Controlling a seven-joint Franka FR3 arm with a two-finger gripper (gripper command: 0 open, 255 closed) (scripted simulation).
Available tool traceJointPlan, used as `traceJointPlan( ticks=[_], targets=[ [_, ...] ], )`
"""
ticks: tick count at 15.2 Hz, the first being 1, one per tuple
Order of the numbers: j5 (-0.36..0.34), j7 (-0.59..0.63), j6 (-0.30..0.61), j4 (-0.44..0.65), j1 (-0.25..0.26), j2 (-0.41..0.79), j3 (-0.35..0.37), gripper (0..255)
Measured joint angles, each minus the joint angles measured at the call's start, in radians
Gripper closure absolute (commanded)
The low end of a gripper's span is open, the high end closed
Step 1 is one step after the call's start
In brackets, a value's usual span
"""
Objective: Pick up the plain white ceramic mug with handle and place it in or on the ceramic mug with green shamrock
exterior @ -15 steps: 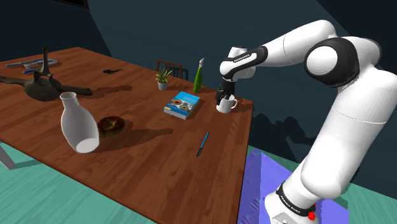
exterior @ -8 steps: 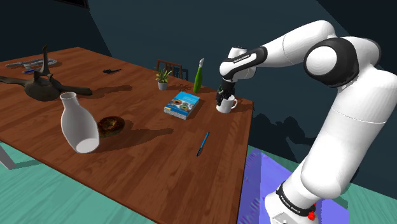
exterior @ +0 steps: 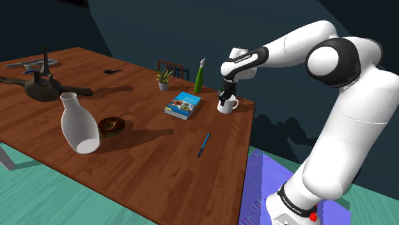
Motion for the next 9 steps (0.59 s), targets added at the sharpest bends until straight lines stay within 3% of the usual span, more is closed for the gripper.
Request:
traceJointPlan(
  ticks=[9],
  targets=[
    [-0.021,0.014,-0.085,0.04,0.003,-0.047,-0.005,255]
  ],
)
